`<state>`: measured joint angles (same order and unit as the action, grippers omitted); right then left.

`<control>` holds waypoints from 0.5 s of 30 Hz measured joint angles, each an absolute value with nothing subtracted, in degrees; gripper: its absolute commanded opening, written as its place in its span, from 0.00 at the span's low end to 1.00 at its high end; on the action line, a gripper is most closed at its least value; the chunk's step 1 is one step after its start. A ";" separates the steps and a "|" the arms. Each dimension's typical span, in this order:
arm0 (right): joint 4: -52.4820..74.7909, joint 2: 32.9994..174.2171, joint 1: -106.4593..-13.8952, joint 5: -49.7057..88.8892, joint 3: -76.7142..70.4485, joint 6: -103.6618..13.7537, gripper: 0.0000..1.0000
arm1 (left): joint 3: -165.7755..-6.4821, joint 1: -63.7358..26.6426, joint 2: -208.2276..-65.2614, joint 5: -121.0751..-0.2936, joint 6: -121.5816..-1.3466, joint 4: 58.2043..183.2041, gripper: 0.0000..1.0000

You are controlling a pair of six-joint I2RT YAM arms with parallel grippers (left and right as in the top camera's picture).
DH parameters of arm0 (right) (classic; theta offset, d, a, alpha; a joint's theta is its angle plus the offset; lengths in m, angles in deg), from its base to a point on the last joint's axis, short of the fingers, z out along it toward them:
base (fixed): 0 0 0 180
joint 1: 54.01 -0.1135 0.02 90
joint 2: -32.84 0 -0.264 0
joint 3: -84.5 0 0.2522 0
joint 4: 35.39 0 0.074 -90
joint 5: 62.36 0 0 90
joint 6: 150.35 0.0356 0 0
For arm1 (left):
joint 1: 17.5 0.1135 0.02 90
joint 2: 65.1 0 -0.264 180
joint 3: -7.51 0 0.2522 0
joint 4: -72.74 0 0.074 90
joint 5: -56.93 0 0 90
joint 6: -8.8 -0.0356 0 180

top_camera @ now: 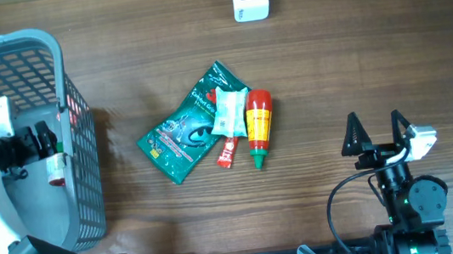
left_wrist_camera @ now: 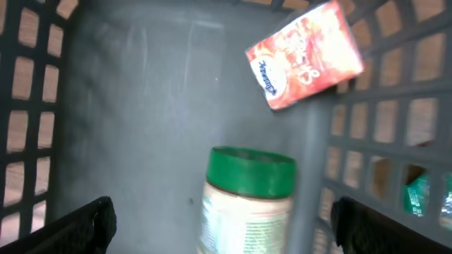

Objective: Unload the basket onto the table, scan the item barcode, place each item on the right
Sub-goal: 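Reach the left gripper into the basket and grasp the green-lidded jar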

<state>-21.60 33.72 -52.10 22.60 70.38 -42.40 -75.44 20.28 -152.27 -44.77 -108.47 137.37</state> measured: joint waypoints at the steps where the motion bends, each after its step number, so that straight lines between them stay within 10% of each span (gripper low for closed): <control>1: -21.60 33.72 -52.10 22.58 70.38 -42.40 1.00 | -74.06 20.28 -152.27 -44.66 -109.21 135.67 1.00; 15: -21.60 33.72 -52.10 22.60 70.38 -42.40 1.00 | -58.98 17.79 -152.30 -47.37 -114.37 120.34 1.00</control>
